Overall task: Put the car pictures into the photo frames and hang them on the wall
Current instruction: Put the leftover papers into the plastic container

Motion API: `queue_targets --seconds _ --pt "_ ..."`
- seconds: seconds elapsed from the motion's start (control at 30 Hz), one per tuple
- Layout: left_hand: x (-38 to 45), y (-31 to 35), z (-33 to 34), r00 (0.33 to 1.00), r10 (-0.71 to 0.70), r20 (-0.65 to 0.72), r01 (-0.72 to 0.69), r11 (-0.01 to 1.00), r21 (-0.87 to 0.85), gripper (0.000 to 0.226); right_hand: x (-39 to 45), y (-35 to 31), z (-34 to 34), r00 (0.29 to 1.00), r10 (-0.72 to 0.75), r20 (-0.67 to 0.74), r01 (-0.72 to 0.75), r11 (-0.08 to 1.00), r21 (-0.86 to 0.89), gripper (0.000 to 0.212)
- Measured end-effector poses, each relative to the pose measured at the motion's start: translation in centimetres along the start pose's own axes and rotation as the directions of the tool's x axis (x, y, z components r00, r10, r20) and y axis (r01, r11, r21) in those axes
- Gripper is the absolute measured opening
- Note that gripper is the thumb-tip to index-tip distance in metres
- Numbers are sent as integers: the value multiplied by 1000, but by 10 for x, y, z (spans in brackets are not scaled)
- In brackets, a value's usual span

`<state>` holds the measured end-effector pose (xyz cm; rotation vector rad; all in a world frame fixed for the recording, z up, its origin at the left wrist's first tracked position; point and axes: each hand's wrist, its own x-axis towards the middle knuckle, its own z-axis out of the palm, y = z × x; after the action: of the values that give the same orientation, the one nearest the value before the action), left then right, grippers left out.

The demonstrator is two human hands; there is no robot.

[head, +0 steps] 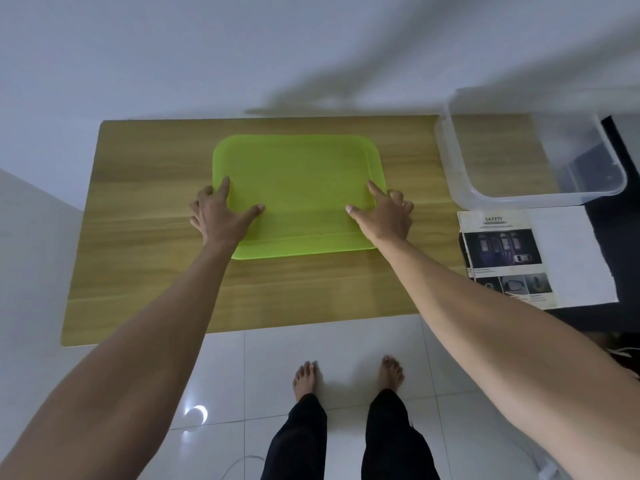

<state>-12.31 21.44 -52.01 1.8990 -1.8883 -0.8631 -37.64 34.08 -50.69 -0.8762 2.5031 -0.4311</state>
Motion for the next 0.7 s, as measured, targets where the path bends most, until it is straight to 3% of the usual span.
queue_targets --seconds 0.23,0.43,0.7 --pt "-8 22 -8 999 -53 -6 53 992 116 84 -2 -16 -21 999 -37 29 38 998 -47 73" --pt "-28 84 -5 998 49 43 -54 993 105 70 -7 -16 -79 969 -130 -210 175 962 212 46" --pt "-91 189 44 972 181 153 -186 982 19 56 -12 57 -170 886 -103 -452 242 934 262 27"
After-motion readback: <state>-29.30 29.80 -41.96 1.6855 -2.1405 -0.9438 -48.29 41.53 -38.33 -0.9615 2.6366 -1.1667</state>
